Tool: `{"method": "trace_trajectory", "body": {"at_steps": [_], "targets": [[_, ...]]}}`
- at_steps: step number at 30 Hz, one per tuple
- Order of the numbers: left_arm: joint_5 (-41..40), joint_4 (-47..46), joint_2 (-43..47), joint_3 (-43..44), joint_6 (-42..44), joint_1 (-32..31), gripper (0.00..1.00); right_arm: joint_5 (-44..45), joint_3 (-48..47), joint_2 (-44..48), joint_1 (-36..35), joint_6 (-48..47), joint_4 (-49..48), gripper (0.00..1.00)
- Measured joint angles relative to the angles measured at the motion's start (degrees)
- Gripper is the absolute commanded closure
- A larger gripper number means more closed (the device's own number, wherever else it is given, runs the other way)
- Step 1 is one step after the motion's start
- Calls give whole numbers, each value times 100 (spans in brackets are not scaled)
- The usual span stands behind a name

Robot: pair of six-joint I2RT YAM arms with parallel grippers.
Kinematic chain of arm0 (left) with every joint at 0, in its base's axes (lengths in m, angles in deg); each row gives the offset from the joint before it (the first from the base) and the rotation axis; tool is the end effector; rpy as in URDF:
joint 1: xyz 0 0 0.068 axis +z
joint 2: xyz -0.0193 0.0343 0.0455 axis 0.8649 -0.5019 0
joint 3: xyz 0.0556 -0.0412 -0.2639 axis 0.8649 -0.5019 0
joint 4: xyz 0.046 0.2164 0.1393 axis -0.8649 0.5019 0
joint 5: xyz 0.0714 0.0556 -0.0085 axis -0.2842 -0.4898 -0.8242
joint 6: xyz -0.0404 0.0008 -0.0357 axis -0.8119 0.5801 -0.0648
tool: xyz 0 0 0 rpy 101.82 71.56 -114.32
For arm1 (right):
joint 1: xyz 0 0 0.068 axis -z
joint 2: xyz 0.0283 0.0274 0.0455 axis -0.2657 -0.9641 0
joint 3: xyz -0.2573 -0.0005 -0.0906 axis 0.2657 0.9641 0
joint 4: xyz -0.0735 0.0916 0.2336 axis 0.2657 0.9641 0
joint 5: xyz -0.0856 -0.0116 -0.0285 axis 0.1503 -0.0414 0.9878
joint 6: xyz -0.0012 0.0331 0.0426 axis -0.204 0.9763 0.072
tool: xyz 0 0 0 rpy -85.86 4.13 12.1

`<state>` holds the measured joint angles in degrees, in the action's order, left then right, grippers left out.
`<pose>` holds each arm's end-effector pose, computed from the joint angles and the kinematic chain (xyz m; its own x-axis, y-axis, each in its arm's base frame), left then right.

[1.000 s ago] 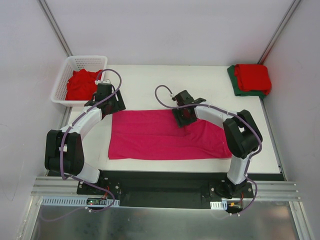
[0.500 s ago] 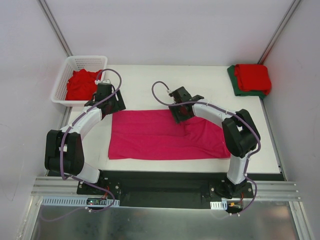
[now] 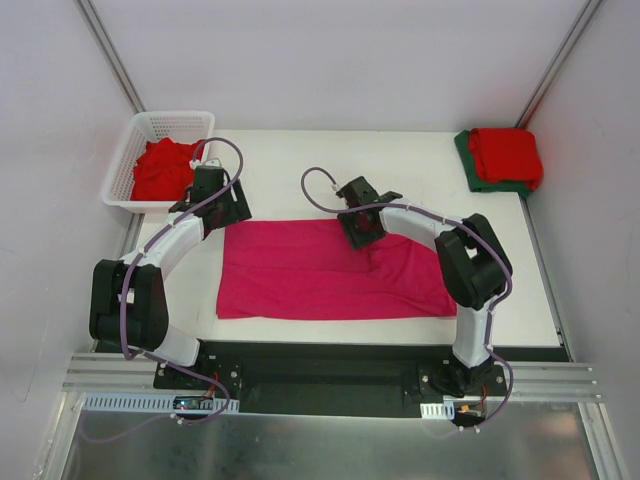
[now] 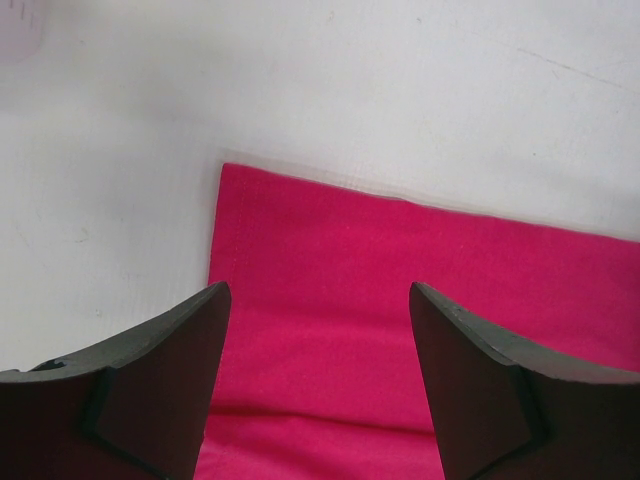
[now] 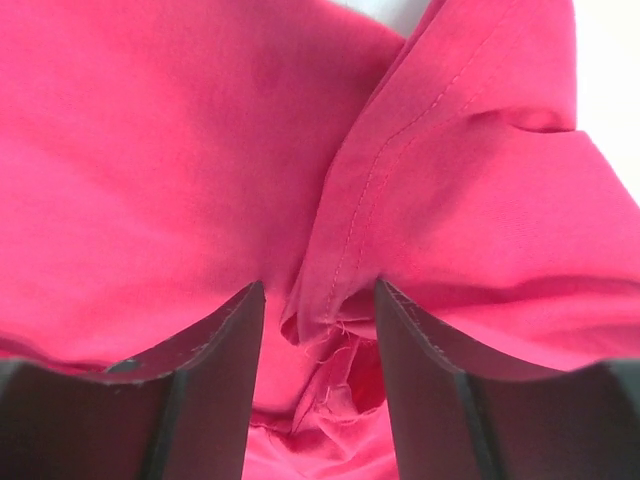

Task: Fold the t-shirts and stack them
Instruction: Grap the side of the flattened tshirt furthest away from the robot with both arms

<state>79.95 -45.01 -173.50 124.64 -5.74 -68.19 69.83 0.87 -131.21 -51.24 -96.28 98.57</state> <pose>0.3238 -0.0450 0.2420 -0.6056 -0.2891 -0.7414 -0.1396 0.9558 -0.2587 0.3332 0.2349 0.1795 -0.5959 -0.6449 -0.4785 -0.6429 0.7402 -0.1971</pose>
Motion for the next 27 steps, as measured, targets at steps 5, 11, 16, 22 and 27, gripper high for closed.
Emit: {"method": "trace_trajectory", "body": {"at_steps": [5,11,16,22,27], "targets": [[0,0,0,0,0,0,28,7,0,-48,0,0,-2,76],[-2,0,0,0,0,0,28,57,0,-50,0,-4,0,99],[-7,0,0,0,0,0,28,94,0,-50,0,4,-2,99],[-66,0,0,0,28,0,25,120,2,-50,0,0,0,98],[-225,44,-9,2,155,17,31,144,20,-48,0,0,-4,99]]}}
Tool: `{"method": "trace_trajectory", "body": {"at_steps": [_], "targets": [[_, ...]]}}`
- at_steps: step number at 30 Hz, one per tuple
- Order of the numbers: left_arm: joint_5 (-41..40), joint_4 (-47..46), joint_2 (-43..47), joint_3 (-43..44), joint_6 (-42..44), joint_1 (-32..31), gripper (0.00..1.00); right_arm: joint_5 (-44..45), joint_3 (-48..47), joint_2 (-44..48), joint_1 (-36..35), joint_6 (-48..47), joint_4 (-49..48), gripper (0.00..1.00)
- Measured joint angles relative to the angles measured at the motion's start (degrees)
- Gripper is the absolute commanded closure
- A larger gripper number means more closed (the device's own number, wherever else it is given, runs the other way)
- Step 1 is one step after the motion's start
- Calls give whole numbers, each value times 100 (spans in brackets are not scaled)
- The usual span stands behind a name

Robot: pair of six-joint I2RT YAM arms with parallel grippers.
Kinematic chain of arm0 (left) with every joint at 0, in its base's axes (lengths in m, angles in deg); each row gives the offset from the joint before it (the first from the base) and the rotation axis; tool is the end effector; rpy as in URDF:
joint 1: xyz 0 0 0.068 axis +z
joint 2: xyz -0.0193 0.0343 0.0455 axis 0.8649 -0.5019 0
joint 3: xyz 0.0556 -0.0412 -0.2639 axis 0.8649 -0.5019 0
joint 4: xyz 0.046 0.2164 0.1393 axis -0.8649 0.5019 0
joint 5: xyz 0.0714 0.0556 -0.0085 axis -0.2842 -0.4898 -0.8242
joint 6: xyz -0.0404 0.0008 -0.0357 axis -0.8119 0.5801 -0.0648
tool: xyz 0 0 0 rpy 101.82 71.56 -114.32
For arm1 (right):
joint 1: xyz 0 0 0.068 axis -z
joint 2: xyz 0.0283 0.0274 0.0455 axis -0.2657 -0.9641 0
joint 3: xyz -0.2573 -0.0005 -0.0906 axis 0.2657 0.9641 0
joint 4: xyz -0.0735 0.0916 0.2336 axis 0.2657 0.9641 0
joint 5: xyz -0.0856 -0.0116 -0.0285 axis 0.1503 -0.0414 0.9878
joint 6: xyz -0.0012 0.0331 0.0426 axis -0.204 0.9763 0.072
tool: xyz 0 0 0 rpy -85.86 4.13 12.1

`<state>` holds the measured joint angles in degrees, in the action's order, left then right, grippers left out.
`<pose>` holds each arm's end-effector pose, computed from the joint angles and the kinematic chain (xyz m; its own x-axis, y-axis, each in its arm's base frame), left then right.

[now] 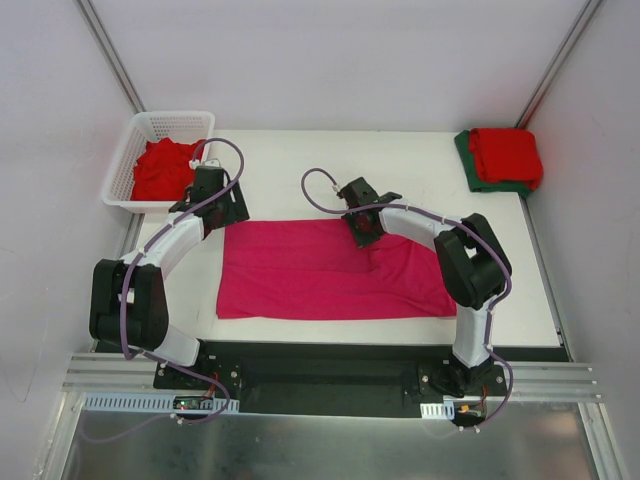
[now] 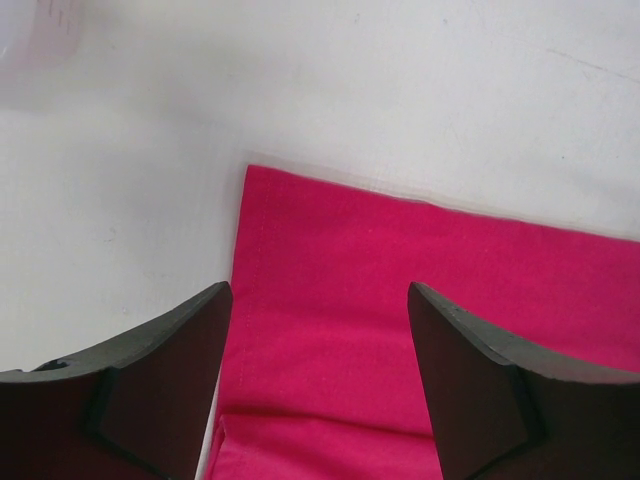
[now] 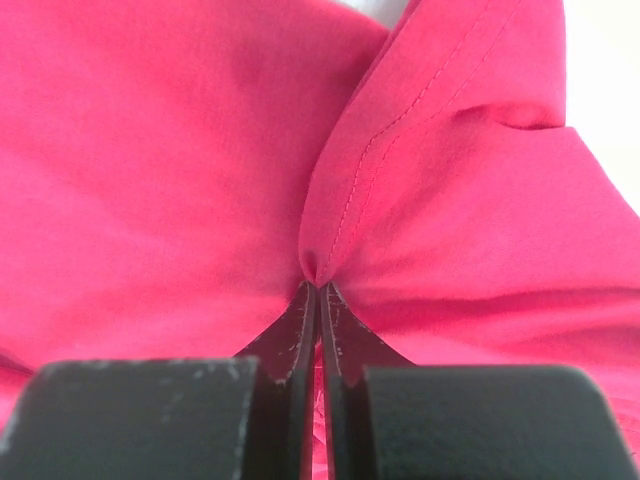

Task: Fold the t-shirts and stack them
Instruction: Grap the side of the flattened tshirt furthest away from the robot with both arms

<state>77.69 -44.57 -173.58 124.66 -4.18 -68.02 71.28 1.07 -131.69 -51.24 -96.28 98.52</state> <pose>0.3237 -0.0426 0.2411 -0.6041 -0.2642 -0.7518 -0.1568 0.9644 -0.2130 0.3337 0.2341 0.1754 -0.6022 -0.6488 -0.4652 -0.6327 0.7432 -0.2175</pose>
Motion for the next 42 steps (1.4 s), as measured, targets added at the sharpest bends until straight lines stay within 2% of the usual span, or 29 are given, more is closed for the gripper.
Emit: {"method": "trace_trajectory", "body": {"at_steps": [8,35,42], "targets": [[83,142,-564,260,57,229,38,-2,37,0,0,-2,-4,99],[116,317,-1718,837,197,492,43,-15,50,35,13,0,-2,99],[275,308,-1939,1167,203,560,48,-17,50,35,24,0,0,99]]}}
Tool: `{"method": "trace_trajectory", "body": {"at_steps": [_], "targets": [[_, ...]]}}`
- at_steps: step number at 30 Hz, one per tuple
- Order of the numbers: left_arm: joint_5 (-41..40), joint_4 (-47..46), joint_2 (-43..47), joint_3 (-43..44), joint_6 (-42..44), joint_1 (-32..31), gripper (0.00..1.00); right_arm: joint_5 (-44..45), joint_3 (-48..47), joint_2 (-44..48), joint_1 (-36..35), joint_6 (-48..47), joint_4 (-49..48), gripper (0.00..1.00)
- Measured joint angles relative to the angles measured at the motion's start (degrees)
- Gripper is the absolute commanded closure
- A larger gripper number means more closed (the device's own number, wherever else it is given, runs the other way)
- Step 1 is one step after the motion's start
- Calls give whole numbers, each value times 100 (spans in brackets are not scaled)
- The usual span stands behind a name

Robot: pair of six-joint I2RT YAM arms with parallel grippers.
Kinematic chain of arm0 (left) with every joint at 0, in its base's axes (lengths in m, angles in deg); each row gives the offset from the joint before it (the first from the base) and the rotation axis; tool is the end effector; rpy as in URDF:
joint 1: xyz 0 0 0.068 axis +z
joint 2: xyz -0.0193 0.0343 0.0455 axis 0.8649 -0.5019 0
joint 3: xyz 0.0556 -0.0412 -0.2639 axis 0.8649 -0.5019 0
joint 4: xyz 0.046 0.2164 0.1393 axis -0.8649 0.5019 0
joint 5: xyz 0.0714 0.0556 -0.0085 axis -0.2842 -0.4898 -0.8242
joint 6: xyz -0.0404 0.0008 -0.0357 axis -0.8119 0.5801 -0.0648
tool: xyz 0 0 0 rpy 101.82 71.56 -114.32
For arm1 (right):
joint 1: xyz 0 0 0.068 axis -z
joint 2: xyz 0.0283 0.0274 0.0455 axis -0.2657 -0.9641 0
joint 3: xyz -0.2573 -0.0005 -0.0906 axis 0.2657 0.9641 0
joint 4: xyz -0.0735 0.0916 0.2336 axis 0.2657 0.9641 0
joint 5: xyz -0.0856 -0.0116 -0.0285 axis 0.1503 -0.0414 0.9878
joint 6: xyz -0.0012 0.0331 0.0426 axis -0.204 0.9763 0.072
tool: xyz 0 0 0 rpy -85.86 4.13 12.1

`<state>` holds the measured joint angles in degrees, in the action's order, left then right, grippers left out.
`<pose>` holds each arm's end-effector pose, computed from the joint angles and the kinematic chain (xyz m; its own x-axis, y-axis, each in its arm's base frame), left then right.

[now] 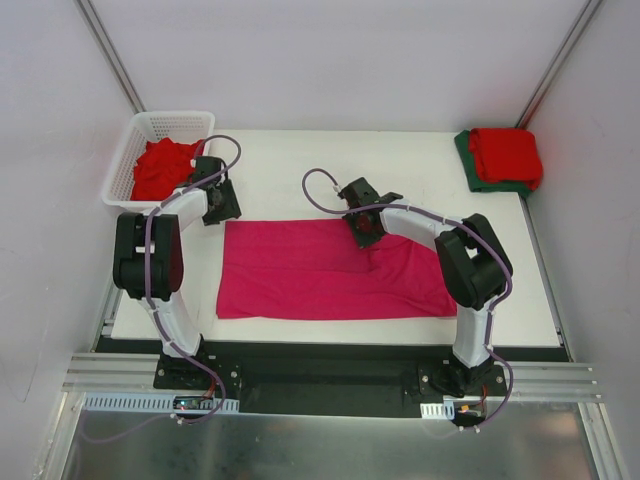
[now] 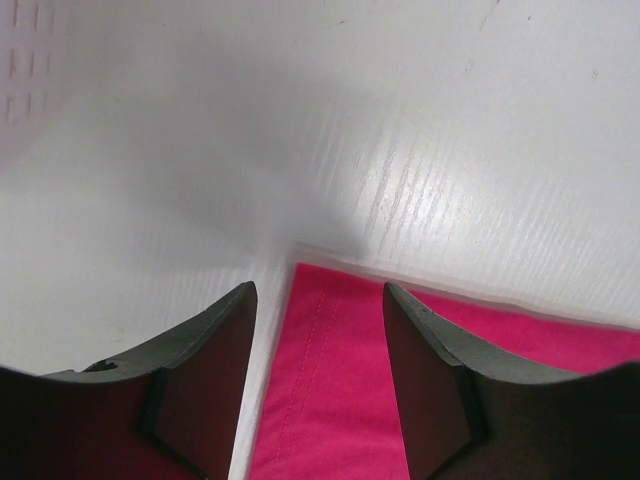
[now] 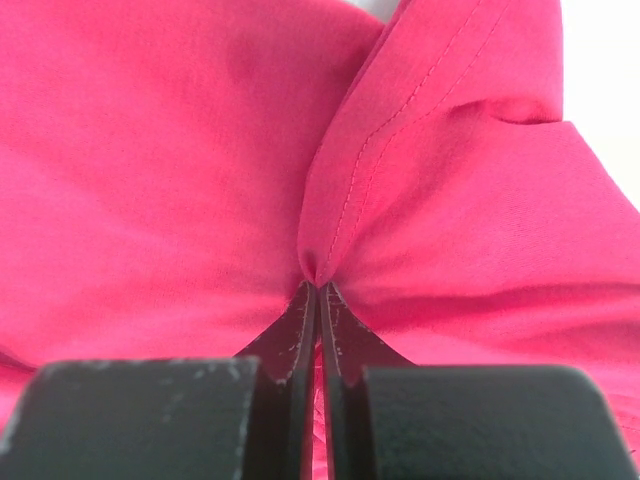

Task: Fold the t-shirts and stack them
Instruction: Grap the side of the flattened tshirt furthest away from the robot with both arms

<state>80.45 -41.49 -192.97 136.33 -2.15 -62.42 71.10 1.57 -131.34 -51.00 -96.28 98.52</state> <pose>0.3893 -0.0153 0.1865 -0.7257 -0.2831 -0.6270 -0.2300 0.9588 -0.1667 0.3330 0.2317 0.1752 -0.6056 -0.6469 -0.4634 -0.6315 0.7451 -0.2147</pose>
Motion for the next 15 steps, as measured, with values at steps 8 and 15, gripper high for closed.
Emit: {"method": "trace_trajectory", "body": {"at_steps": [8,15], "targets": [[157,66,-245,205,2,4,50,0,0,0,33,2,7,98],[249,186,-369,365,0,7,51,-4,0,0,44,2,15,98]]}}
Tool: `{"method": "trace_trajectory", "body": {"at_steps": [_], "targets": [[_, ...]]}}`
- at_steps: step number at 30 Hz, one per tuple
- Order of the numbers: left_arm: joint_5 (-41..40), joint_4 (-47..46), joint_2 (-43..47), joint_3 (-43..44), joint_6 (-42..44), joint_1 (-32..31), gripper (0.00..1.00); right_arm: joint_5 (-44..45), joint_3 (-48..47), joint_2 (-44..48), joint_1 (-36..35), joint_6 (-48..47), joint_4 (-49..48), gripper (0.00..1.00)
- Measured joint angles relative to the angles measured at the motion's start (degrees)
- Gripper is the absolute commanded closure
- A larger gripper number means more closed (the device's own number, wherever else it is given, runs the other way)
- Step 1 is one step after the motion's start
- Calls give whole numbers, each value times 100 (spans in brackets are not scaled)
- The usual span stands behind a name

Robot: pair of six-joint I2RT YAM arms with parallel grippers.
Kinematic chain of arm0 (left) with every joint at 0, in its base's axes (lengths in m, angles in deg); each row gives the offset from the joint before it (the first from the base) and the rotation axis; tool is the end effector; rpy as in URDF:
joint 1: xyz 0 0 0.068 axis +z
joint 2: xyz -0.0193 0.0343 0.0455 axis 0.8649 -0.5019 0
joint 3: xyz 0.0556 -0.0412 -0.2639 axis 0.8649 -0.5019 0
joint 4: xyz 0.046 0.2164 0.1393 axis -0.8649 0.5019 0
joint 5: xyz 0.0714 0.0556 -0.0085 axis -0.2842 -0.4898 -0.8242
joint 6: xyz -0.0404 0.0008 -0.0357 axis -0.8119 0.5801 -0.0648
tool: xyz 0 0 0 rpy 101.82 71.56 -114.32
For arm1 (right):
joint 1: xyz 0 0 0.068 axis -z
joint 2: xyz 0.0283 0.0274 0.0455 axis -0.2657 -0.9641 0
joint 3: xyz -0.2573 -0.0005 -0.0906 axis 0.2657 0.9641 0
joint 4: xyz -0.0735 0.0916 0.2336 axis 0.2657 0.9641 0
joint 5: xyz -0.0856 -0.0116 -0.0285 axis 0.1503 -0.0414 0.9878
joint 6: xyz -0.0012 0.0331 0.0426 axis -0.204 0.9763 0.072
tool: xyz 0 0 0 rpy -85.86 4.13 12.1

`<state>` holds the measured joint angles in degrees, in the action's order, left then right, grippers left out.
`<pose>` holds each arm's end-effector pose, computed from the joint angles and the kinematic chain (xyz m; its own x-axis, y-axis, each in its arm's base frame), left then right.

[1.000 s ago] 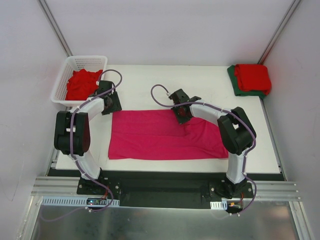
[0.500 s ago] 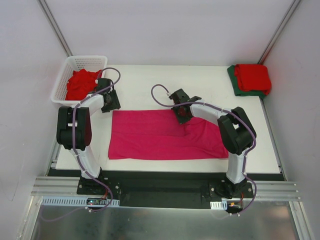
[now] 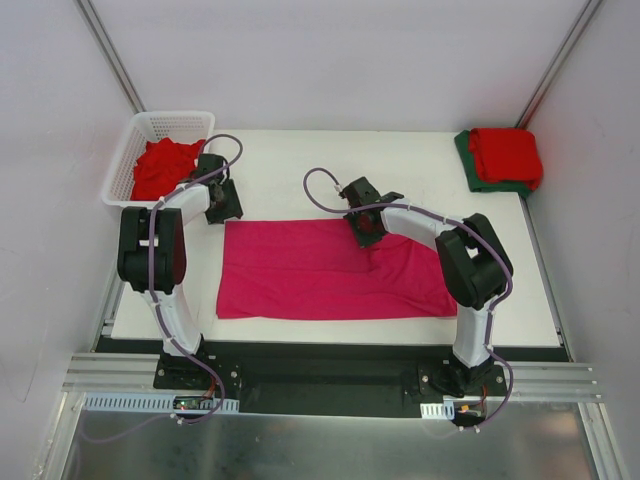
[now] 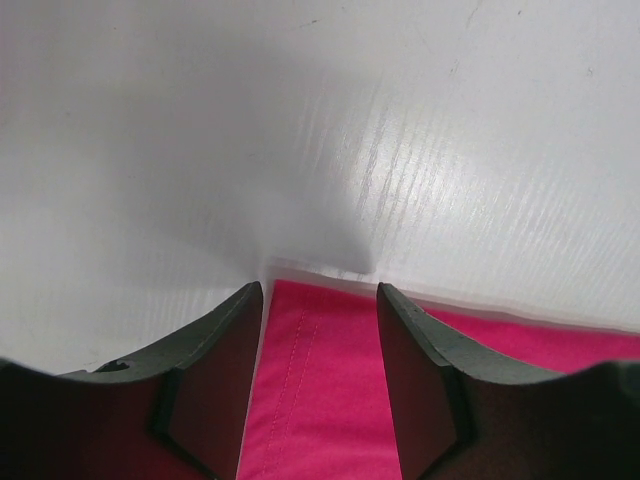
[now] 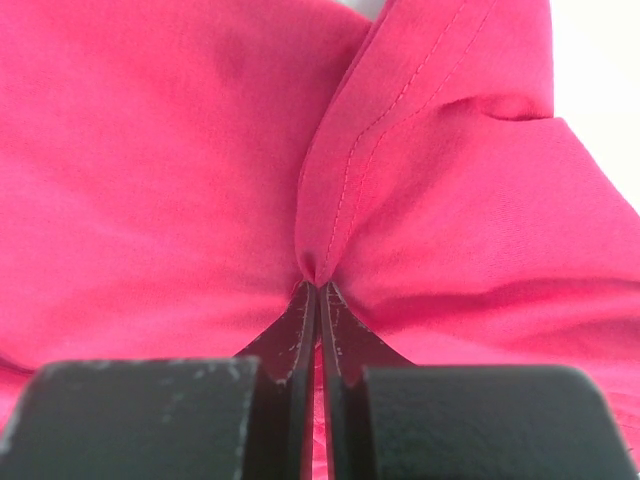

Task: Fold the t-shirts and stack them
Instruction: Grap the side of the flattened tshirt furthest away from the robot with both arms

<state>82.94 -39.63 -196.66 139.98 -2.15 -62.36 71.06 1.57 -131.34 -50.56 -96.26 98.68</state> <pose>0.4027 -0.0171 0.1791 -0.7544 -0.2830 -0.5923 -0.2107 0.9589 -0.1899 0.3345 0.2290 0.1750 -0.6118 -0.6427 -0.4612 -0.6264 0.7497 -0.2137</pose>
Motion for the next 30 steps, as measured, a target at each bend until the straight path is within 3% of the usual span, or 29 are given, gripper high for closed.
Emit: {"method": "trace_trajectory", "body": {"at_steps": [14,25,30], "targets": [[-11,461,-219,302,2,72,61,0,0,55,9,0,37,99],[-13,544,-229,334,26,72,93,-2,0,68,37,0,37,99],[-13,551,-232,334,48,72,100,-2,0,68,48,0,37,99]]}}
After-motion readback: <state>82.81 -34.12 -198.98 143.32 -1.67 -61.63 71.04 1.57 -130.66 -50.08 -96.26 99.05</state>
